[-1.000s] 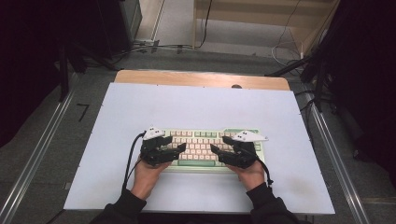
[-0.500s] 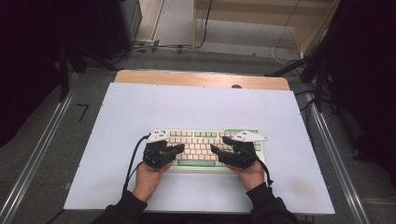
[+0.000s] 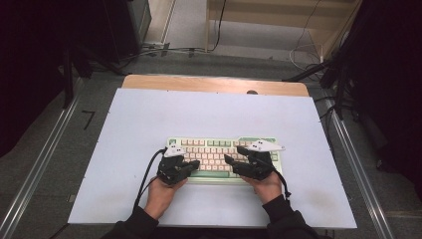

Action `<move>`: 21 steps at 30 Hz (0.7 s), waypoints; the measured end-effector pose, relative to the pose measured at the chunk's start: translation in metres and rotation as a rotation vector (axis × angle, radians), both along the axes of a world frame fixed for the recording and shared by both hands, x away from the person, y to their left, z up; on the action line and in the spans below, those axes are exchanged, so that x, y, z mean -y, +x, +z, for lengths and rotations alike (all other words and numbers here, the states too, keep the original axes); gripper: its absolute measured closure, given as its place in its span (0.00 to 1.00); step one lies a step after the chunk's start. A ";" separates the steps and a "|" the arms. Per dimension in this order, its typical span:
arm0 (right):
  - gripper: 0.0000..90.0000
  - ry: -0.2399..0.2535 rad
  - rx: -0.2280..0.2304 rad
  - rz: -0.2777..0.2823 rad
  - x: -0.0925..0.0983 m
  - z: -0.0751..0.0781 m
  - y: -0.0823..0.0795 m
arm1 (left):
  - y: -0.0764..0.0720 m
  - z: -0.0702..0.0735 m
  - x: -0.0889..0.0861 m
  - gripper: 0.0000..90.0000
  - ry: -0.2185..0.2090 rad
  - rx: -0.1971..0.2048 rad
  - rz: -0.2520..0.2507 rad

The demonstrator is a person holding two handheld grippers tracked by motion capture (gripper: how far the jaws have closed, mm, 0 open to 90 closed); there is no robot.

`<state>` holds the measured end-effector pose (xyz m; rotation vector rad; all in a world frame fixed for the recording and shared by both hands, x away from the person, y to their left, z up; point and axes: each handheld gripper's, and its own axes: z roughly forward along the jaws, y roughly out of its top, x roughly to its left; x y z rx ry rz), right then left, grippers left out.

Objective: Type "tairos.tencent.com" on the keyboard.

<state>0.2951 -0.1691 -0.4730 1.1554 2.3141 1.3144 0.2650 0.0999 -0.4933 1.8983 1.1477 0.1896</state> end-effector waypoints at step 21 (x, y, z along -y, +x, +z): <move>0.42 0.000 0.005 0.002 0.000 -0.001 0.000 | -0.004 0.013 -0.006 0.70 -0.049 0.082 0.036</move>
